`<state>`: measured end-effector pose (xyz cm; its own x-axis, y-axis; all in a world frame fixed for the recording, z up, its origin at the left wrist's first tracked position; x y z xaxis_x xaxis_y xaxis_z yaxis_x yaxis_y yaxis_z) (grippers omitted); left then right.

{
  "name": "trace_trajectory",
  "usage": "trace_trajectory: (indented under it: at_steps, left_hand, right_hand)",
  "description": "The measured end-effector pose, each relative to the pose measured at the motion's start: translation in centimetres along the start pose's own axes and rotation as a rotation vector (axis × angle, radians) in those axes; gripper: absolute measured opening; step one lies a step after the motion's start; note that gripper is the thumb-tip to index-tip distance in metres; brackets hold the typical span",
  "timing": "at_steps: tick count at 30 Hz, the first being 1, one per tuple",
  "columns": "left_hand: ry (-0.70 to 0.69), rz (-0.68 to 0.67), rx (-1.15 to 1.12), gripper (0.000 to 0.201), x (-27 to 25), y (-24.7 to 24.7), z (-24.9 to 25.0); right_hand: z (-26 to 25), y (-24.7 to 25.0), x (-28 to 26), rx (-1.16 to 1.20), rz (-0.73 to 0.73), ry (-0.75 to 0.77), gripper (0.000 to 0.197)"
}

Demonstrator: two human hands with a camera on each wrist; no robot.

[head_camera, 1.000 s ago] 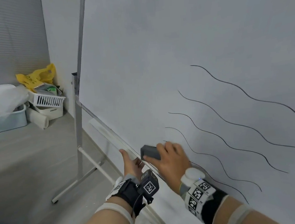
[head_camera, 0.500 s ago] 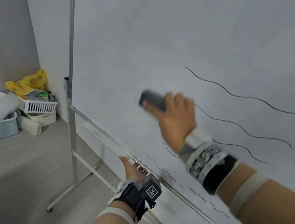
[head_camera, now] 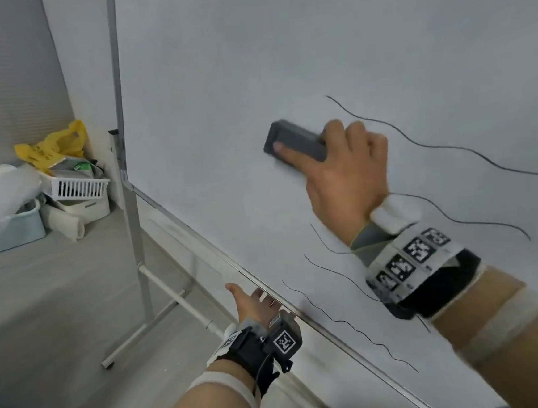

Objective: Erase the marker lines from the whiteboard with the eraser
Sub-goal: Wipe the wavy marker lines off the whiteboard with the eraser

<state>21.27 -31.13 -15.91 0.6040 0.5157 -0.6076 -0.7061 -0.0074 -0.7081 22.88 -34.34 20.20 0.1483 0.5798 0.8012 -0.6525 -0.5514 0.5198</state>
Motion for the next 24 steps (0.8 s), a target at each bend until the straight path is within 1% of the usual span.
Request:
trace_trajectory:
  at_steps: [2,3,5,7,8,11,13,14,15,16,17,19,22,24]
  left_hand:
    - [0.025,-0.004,0.024,0.115,-0.4,-0.2,-0.6]
    - [0.029,-0.004,0.035,0.115,-0.6,-0.3,-0.8]
    - [0.031,-0.019,0.071,0.113,-0.9,-0.4,-1.1]
    - [0.046,-0.031,0.055,0.113,-1.1,-0.3,-1.2]
    - [0.05,-0.046,0.06,0.112,-1.0,-0.3,-1.2]
    - [0.057,-0.1,0.074,0.11,-1.7,-0.5,-1.0]
    - [0.054,-0.138,0.084,0.111,-1.6,-0.2,-1.4]
    - [0.065,-0.155,0.071,0.112,-1.5,0.1,-1.7]
    - [0.075,-0.169,0.059,0.112,-1.5,0.3,-2.0]
    - [0.075,-0.169,0.062,0.112,-1.6,0.6,-2.3]
    - [0.069,-0.158,0.064,0.111,-1.7,0.9,-2.5]
    - [0.056,-0.123,0.061,0.109,-1.8,1.3,-2.7]
    - [0.076,-0.114,0.03,0.105,-2.7,0.3,-3.1]
    - [0.083,-0.12,0.026,0.103,-3.3,-0.7,-3.2]
  right_hand:
    - [2.9,2.8,4.4,-0.029,0.102,-0.103,0.071]
    - [3.8,3.6,5.4,-0.035,0.136,-0.14,0.072]
    - [4.0,3.6,4.8,-0.046,0.148,-0.152,0.075]
    - [2.2,1.5,1.2,-0.055,0.059,-0.079,0.08]
    - [0.9,0.0,-1.7,-0.046,-0.014,-0.01,0.078]
    - [-3.3,-4.9,-12.6,-0.012,-0.305,0.24,0.065]
    - [-4.8,-7.3,-19.4,-0.021,-0.496,0.375,0.058]
    - [-5.0,-7.9,-21.6,-0.033,-0.549,0.422,0.053]
    - [-4.9,-8.0,-22.8,-0.037,-0.565,0.453,0.047]
    - [-4.7,-7.7,-23.0,-0.022,-0.546,0.469,0.044]
    - [-4.3,-7.2,-22.3,0.002,-0.5,0.459,0.043]
    - [-3.2,-5.4,-18.7,0.042,-0.376,0.373,0.051]
    - [0.1,-1.1,-8.9,0.008,-0.139,0.151,0.061]
    - [3.0,2.1,-2.5,-0.027,-0.017,0.0,0.066]
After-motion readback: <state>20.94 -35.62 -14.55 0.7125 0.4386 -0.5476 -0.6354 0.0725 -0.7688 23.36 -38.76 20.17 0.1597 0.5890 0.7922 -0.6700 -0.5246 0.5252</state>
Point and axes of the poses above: each hand's wrist, its own x-axis towards the middle knuckle, its own y-axis out of the back of the hand, z = x × y, the point moved 8 cm from there along x, towards the middle knuckle, and after that the axes turned 12 degrees about -y, right-handed, at the moved point
